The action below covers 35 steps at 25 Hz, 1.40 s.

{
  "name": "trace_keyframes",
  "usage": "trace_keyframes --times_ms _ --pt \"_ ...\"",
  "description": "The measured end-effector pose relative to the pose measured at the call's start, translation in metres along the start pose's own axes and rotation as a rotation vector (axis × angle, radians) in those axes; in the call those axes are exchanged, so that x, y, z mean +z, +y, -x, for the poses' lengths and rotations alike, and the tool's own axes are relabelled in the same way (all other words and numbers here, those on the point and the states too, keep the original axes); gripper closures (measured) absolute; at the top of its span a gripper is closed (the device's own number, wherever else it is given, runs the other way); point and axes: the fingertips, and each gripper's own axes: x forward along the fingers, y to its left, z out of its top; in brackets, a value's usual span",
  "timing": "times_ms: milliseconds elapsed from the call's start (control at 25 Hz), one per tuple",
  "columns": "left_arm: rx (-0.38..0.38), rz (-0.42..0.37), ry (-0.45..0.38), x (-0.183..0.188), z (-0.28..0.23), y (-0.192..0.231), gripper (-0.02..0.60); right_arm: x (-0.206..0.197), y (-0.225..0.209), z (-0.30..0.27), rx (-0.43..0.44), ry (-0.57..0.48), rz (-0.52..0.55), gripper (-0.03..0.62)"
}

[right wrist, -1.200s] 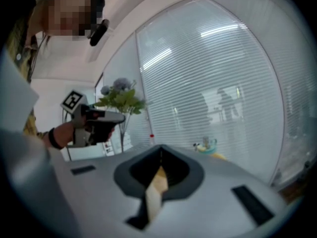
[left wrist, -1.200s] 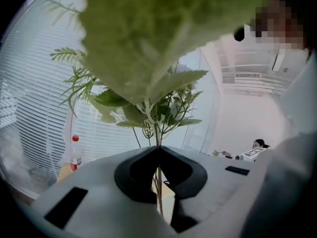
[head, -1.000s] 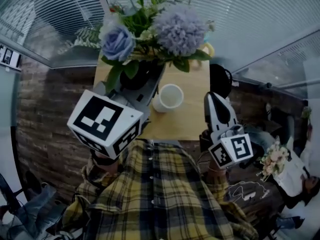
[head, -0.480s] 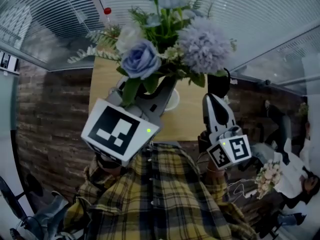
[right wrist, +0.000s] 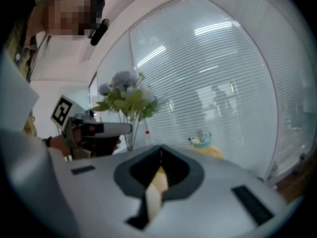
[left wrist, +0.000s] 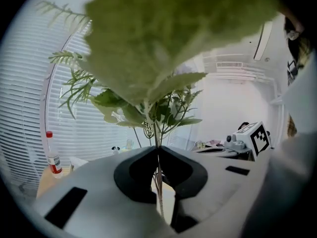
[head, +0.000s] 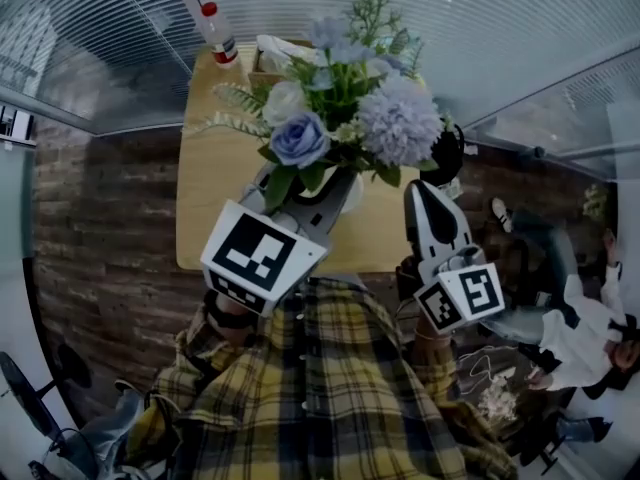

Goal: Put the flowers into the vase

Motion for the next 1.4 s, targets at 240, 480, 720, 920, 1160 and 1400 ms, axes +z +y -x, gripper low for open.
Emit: trace_keyframes --times_ms 240,480,720,920,1160,1400 --pt "0.007 0.006 0.056 -0.029 -0.001 0.003 0.56 -0.009 0.003 -0.005 0.002 0.018 -0.004 0.58" --pt "0.002 0.004 0.093 -0.045 0.0 0.002 0.56 -0.013 0.007 -0.007 0.005 0.025 -0.005 0.58" --pt "0.008 0.007 0.122 -0.053 0.001 0.004 0.557 -0.016 0.005 -0.006 -0.004 0.028 -0.01 0.58" --pt "-0.023 0.021 0.17 -0.058 0.001 0.002 0.481 -0.016 0.005 -0.007 -0.006 0.03 -0.012 0.581" --pt "-0.045 0.019 0.21 -0.064 0.003 -0.004 0.443 -0.016 0.006 -0.008 -0.006 0.031 -0.01 0.58" --pt "-0.095 0.009 0.257 -0.07 0.007 -0.015 0.4 -0.016 0.004 -0.009 -0.005 0.031 -0.011 0.581"
